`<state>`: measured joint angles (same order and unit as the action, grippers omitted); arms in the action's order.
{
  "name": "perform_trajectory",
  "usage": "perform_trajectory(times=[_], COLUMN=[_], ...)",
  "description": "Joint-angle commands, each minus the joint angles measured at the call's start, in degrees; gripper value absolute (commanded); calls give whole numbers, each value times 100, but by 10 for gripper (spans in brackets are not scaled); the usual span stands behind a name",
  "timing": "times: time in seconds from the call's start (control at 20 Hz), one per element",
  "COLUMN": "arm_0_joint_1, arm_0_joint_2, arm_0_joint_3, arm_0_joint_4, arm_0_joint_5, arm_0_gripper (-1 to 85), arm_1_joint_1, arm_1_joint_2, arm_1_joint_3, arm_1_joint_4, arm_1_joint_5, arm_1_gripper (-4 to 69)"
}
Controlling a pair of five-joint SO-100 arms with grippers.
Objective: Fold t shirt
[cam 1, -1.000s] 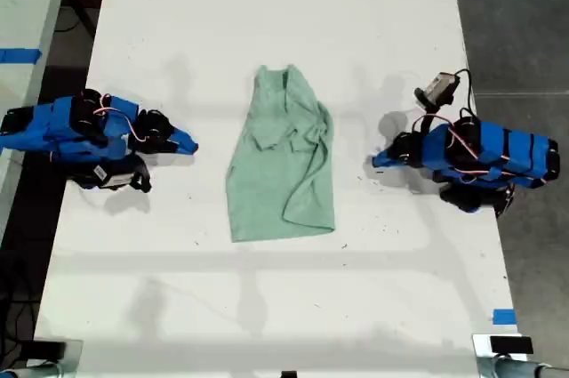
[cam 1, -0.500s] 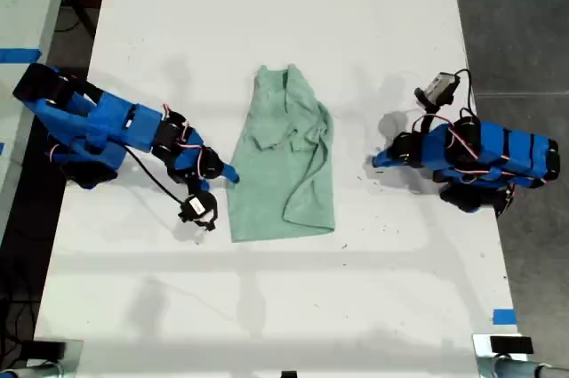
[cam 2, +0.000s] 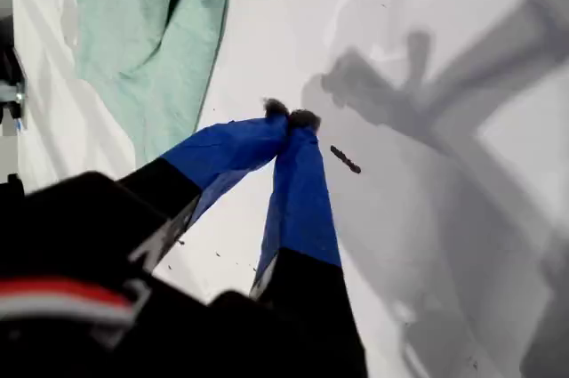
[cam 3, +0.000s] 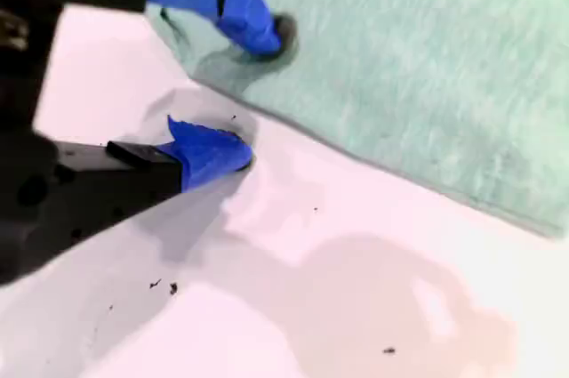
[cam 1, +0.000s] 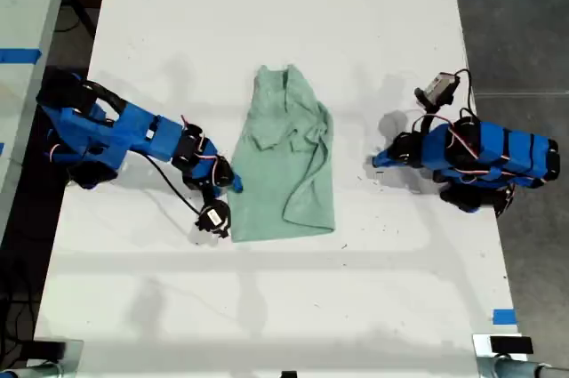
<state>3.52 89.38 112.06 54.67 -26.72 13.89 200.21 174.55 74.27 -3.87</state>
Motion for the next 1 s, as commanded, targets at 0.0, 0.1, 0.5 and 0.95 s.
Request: perform_trajectory(times=[0.0,0.1,0.5,0.95], arm_0_joint_1=[-149,-176,-360,-756], arm_0_joint_2=[-237,-176,1626,-220], arm_0_joint_3=[-325,-325,-360,-2997], arm_0_joint_4=[-97,114,1125,580], arm_0_joint_5=[158,158,352,1626], arm_0_gripper=[0,-1,-1,-1], arm_1_joint_1=[0,0,9,9], arm_1_joint_2=[88,88,88,88], arm_1_joint_3=[229,229,229,229], arm_1_joint_4=[9,9,9,9], arm_1_joint_5=[-88,-97,-97,-105], arm_1_gripper=[4,4,4,4])
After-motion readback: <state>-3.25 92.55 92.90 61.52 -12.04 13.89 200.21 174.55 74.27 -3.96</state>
